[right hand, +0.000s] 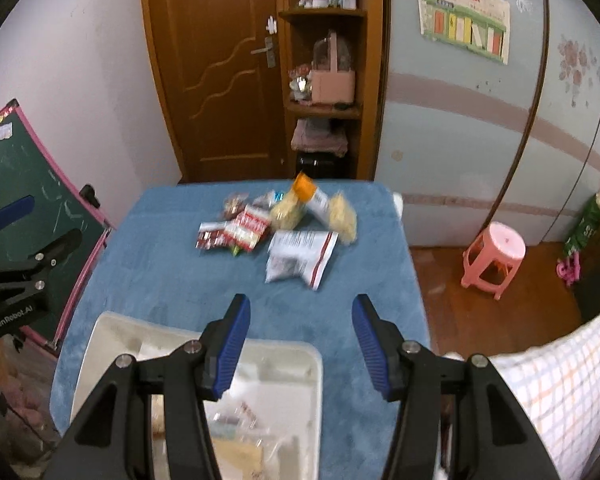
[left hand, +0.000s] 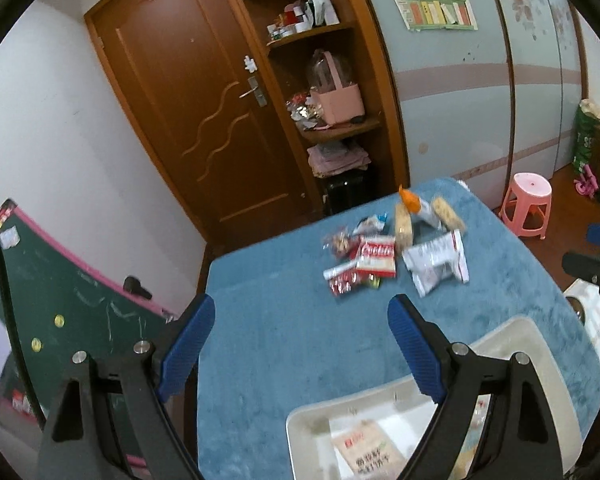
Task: Organize snacks
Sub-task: 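Move both tools back over the remaining snacks on the table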
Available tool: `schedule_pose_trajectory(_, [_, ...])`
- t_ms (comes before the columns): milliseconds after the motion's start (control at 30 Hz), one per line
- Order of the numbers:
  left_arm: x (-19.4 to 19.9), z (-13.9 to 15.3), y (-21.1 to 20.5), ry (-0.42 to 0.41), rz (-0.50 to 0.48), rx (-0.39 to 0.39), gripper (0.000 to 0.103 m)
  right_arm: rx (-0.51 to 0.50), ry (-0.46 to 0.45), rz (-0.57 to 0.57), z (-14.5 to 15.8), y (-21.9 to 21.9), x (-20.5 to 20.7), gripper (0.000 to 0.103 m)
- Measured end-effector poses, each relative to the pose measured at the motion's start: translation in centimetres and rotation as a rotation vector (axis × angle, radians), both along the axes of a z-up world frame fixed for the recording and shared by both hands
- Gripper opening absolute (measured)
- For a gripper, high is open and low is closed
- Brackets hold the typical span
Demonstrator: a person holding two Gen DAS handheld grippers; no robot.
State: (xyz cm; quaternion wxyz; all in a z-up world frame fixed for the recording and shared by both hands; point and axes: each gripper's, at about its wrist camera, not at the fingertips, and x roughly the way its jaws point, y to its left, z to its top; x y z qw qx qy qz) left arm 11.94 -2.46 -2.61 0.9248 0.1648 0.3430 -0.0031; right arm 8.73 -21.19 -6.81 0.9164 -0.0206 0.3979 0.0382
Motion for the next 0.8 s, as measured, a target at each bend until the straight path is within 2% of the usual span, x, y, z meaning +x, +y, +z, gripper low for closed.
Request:
schedule_pose_trajectory(67, [1.9, 0.9, 0.1, 0.006, -0.007, -0.008, 0.088, -0.037, -0.024, 0.003, 1.2, -0.2, 1.9, 0.054])
schedule_pose_trajectory(167, [5.7, 1.9, 0.1, -0.006, -0.009, 0.021, 0.088, -0.072, -0.049, 0.019, 2.7, -0.3, 4.9, 0.054])
schedule_pose_trajectory(333, [12.1, 2.2, -0.5, 0.040, -0.028, 0.045, 0.088, -0.086, -0.022, 0.024, 4.3, -1.2, 11.1, 0.054])
schedule_pose_trajectory(433, [15.9, 0.9, -1.0, 0.093, -0.036, 0.055, 0.088, -0.068, 0.015, 0.028, 4.1, -2.0, 14.9, 0.054])
schedule_pose_trajectory(600, [21.6, -3.9, -2.2, 0.218, -0.064, 0.056, 0.088, -0.012, 0.108, 0.048, 0.8, -2.8, 19.8, 0.054])
schedule_pose_trajectory(700, [24.1, -8.0, -3.1, 0.298, -0.074, 0.044, 0.088, 0.016, 0.188, 0.071, -2.9, -2.9, 22.0, 0.054])
schedule_pose_trajectory(800, [26.0, -12.1, -3.6, 0.362, -0.072, 0.029, 0.088, 0.092, 0.306, 0.083, -7.8, -3.7, 23.5, 0.054])
